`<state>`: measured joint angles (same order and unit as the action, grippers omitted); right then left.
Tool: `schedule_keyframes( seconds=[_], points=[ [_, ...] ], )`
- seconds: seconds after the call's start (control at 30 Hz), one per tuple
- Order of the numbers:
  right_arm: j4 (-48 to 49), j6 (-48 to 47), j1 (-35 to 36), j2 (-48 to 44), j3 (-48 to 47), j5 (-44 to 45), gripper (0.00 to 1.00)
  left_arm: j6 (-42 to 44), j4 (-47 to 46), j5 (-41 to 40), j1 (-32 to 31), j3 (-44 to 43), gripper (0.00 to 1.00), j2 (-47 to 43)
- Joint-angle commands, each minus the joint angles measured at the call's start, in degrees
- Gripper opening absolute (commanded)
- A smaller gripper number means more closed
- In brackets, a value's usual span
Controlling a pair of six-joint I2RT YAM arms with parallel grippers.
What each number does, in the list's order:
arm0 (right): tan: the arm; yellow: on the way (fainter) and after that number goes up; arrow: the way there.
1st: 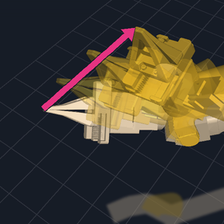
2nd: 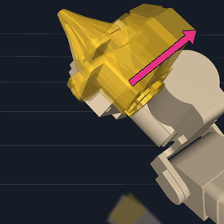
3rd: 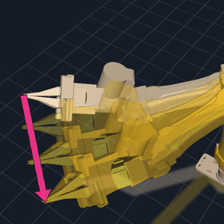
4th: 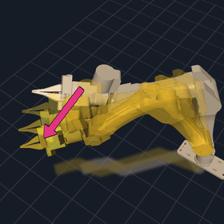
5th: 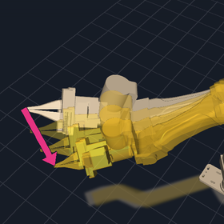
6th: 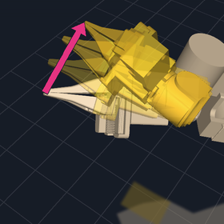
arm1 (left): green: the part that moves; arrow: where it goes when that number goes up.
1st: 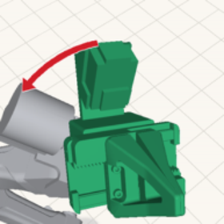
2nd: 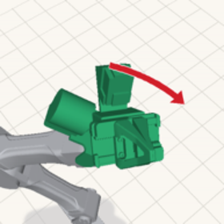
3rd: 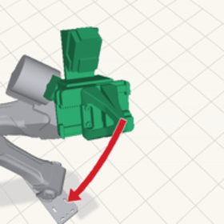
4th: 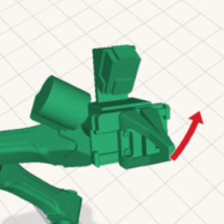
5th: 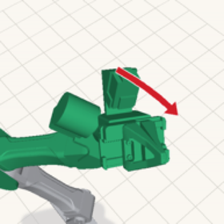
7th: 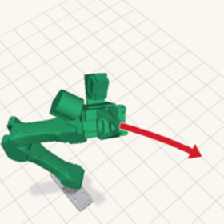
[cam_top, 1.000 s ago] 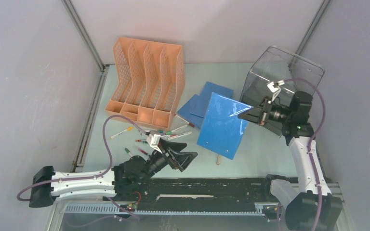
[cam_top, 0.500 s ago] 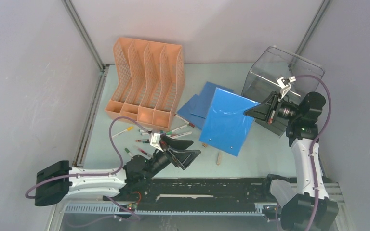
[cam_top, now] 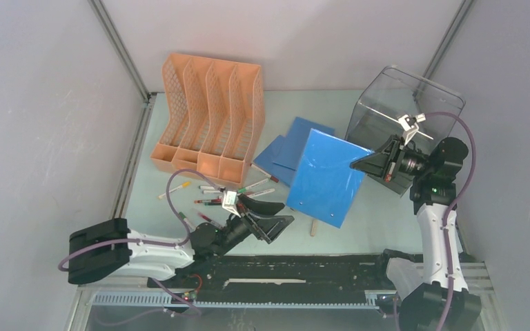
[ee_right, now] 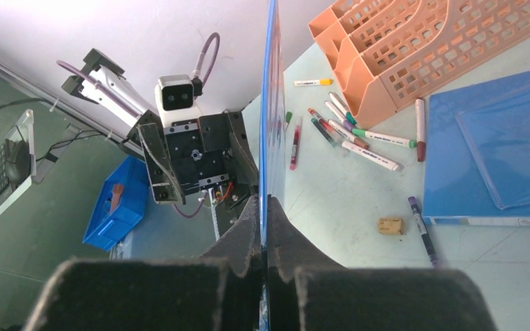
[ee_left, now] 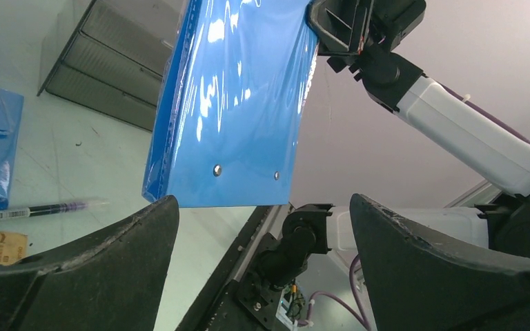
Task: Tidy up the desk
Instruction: Pick up the folder from the center of the board.
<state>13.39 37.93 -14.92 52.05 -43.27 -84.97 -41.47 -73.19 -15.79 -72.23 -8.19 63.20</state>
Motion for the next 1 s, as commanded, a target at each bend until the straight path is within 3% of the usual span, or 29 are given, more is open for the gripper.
schedule_keyframes(
  seconds=[0.0,0.4,0.67,0.97],
  points=[
    [2.96,2.89,-0.97,-0.55,0.0,-0.47,0.0,-1.59,-7.36,0.67,0.33,-0.31,1.0,2.59],
    [7.29,8.35,-1.47,0.09,1.25,0.68,0.0,-3.95,-7.66,-0.77,0.33,-0.71,1.0,7.66],
    [8.23,9.94,-1.72,-1.17,1.73,1.35,0.0,-6.07,-7.82,-8.39,0.33,2.51,1.0,6.02],
    [9.99,11.36,1.96,0.69,2.14,1.53,0.0,-6.37,-8.21,-4.97,0.33,-6.83,1.0,13.33]
  ],
)
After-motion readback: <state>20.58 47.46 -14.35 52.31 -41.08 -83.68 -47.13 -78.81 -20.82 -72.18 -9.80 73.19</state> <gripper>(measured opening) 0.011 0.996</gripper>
